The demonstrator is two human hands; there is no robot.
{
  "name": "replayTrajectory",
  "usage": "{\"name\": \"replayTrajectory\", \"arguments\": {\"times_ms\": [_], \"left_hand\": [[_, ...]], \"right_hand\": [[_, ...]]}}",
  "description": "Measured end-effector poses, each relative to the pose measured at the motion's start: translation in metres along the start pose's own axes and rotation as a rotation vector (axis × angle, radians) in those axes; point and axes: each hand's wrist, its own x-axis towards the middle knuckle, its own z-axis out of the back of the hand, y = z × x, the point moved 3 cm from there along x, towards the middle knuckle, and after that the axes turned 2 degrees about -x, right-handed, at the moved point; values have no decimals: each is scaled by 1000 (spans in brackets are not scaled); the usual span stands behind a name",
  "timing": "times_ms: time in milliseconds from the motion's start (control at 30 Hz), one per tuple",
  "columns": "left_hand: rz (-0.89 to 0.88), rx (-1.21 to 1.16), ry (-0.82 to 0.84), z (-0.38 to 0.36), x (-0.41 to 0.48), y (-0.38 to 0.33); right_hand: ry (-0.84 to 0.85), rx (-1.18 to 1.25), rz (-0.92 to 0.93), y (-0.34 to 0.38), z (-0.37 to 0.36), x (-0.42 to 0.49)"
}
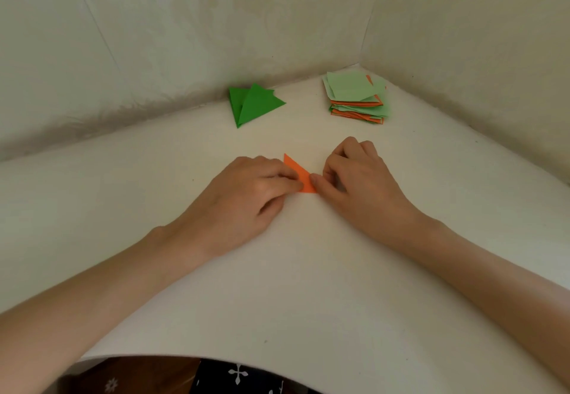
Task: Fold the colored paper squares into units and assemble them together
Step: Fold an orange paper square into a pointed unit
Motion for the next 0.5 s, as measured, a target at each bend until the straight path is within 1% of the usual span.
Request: {"name": "replayTrajectory", "arguments": {"times_ms": [100, 233, 300, 333, 400, 500], "left_hand": [[-13, 75, 58, 3, -4, -6], [5, 129, 139, 5, -9, -8], [10, 144, 175, 3, -10, -8], [10, 145, 180, 3, -11, -8], [11, 144, 179, 4, -11, -7], [11, 151, 168, 4, -11, -7]], "right_hand": [[-16, -46, 9, 2, 0, -1], [-64, -54, 77, 1, 3, -7], [-91, -20, 58, 2, 6, -8], [-86, -1, 31, 2, 6, -8], [-21, -6, -17, 2, 4, -6], [44, 22, -28, -4, 3, -3]]}}
